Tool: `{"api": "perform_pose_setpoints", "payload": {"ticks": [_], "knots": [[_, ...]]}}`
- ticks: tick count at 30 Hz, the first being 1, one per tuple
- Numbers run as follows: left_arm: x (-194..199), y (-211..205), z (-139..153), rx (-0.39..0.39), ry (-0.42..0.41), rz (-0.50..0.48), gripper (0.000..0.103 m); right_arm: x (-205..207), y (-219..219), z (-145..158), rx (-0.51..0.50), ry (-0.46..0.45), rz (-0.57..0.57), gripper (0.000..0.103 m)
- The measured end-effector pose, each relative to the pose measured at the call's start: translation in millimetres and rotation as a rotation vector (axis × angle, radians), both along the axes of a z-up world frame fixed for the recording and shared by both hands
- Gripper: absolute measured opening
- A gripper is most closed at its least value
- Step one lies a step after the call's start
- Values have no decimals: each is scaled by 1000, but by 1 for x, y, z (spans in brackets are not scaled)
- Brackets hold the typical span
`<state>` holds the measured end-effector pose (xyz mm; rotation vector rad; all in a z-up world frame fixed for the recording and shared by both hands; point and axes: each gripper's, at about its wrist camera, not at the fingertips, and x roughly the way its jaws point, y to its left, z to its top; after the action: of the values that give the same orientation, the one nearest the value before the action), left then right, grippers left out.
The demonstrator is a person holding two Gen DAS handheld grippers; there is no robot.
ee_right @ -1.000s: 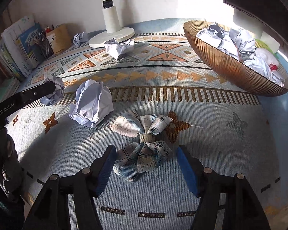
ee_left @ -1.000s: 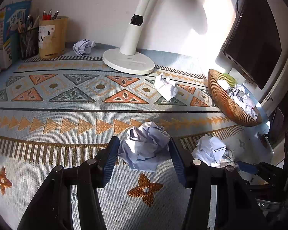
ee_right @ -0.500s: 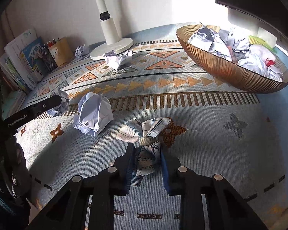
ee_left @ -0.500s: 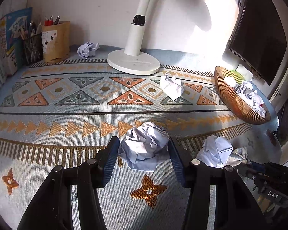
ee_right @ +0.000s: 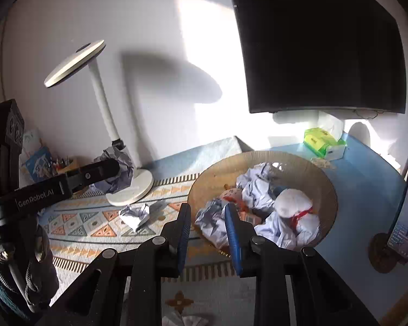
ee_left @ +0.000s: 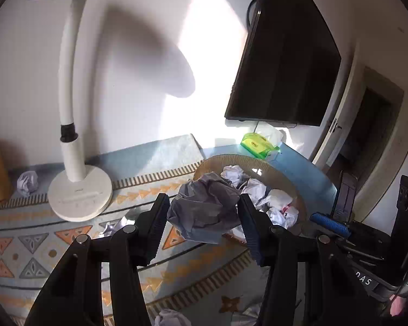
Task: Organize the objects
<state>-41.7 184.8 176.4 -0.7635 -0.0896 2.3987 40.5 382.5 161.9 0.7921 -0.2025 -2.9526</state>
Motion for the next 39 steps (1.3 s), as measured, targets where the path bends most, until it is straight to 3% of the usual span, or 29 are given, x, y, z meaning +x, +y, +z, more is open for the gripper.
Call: {"api": "perform_pose_setpoints", "payload": {"ticks": [3,6,9,13,16,19,22,24,28,30,31,33,36,39], "knots": [[-17,35,9,2,17,-50,49,-18,22,16,-30,44,-77,25],[-29,57,8,13,2,-82,49,-35,40,17,-68,24,-111,25],[-27,60,1,5,6,-86,49,-36,42,10,-104,-17,-13,25],[-18,42,-13,-35,-1,-40,49,-14,7,-34,-88,-134,201,25],[-5,22,-23,-72,-16,-6,49,14,-32,-94,-59,-309,344,38],[6,0,-35,-92,-40,21,49,37,-49,-134,-41,-407,342,42],[17,-19,-46,-81,-78,33,49,52,-43,-137,-26,-370,263,62],[22,-27,-53,-79,-95,39,49,55,-38,-134,-9,-355,227,65],[26,-37,-59,-68,-120,49,49,49,-38,-143,8,-418,234,65],[26,-39,-59,-61,-122,51,49,52,-49,-146,102,-387,213,58],[26,-39,-59,-56,-124,49,49,53,-56,-147,158,-379,197,41],[25,-36,-58,-50,-130,37,49,53,-62,-147,183,-367,209,22],[24,-24,-55,-60,-122,6,49,46,-57,-139,138,-357,203,20],[17,-6,-39,-82,-79,-30,49,35,-34,-102,68,-270,182,20]]}}
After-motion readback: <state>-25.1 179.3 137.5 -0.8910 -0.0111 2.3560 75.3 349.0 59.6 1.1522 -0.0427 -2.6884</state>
